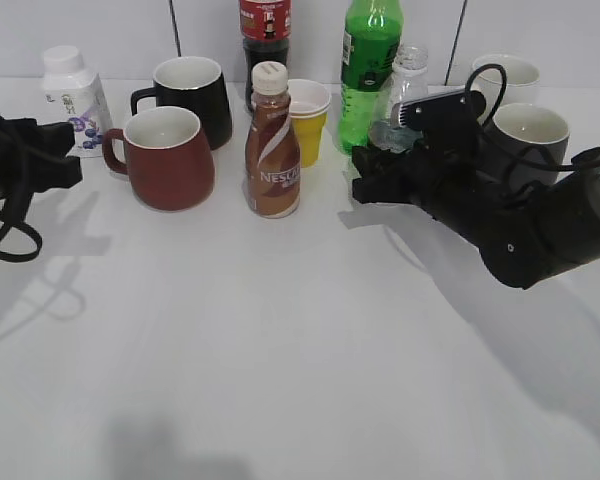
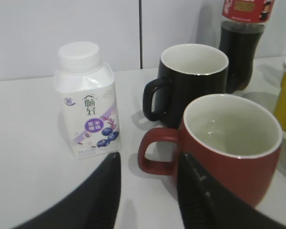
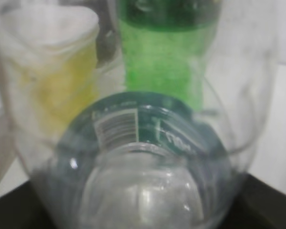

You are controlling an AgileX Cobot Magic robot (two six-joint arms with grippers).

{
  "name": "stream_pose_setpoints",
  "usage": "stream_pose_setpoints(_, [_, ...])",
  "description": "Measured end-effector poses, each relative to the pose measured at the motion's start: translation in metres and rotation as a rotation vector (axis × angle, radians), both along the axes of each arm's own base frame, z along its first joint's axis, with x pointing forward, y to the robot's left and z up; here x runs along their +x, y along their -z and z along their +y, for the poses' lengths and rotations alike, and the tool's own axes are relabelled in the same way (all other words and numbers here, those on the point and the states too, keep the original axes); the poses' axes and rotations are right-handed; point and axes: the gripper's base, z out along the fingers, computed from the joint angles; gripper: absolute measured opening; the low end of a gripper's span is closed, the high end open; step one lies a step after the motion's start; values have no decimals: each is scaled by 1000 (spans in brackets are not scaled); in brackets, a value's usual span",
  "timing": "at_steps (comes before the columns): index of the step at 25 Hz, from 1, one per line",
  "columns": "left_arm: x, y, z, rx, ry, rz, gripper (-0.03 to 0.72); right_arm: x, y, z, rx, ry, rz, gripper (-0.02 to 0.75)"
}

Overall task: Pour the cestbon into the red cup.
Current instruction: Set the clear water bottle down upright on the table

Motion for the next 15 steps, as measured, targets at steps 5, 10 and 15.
stream_pose_setpoints(5, [-8,-10,1,-3,10,29,304,-1,4,0,-11,-1,44,599])
stream_pose_setpoints(10, [-16,-21,3,-10,18,37,304,-5,6,-2,-18,-1,66,614])
stream_pose_setpoints(15, [-27,-30,5,-30,15,79,304,-19,0,-8,-26,-6,78,617])
